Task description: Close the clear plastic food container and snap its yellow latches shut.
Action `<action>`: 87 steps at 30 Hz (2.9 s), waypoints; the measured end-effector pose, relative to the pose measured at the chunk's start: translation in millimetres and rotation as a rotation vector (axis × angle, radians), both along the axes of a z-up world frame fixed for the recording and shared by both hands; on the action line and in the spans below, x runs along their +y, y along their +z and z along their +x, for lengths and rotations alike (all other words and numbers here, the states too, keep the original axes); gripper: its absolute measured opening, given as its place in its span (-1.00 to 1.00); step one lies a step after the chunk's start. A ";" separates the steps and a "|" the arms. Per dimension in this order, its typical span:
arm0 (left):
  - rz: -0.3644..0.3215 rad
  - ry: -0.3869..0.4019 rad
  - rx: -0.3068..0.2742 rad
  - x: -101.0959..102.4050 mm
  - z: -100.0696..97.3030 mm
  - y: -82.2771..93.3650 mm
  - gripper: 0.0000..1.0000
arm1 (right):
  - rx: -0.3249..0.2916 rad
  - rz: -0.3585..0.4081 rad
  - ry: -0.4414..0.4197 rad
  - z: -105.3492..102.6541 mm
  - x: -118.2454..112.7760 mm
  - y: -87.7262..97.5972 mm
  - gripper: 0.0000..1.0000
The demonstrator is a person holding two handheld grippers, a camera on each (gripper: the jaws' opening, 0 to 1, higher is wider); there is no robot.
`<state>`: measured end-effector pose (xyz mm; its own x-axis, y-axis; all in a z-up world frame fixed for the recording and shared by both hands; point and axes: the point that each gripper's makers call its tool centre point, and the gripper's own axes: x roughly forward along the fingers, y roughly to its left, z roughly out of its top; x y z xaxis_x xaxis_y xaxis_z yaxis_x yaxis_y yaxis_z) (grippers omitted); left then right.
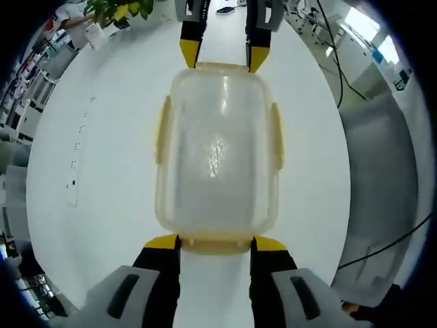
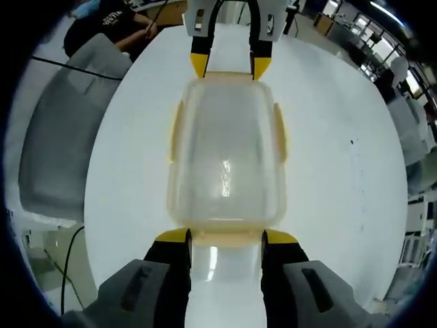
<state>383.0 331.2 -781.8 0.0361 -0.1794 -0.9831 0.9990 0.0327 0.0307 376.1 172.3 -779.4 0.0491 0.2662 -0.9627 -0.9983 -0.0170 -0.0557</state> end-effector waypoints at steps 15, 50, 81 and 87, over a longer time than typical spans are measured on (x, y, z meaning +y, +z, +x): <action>0.009 -0.023 0.015 -50.3 6.0 -1.2 -0.34 | 0.007 -0.002 -0.025 3.1 -50.8 -5.3 -0.27; 0.030 -0.069 0.031 -105.6 6.8 -3.5 -0.33 | 0.013 -0.030 -0.069 -4.4 -105.4 -12.6 -0.26; 0.067 -0.113 0.010 -106.2 8.2 -12.6 -0.32 | 0.044 -0.019 -0.089 -7.5 -107.5 -14.9 -0.25; 0.054 -0.121 0.009 -106.5 9.6 -11.9 -0.31 | 0.043 -0.012 -0.096 -8.0 -107.7 -14.7 -0.23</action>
<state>392.6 224.7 -793.7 0.0084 -0.1291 -0.9916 0.9958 -0.0894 0.0201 368.1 64.6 -794.0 0.0327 0.2511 -0.9674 -0.9969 0.0781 -0.0134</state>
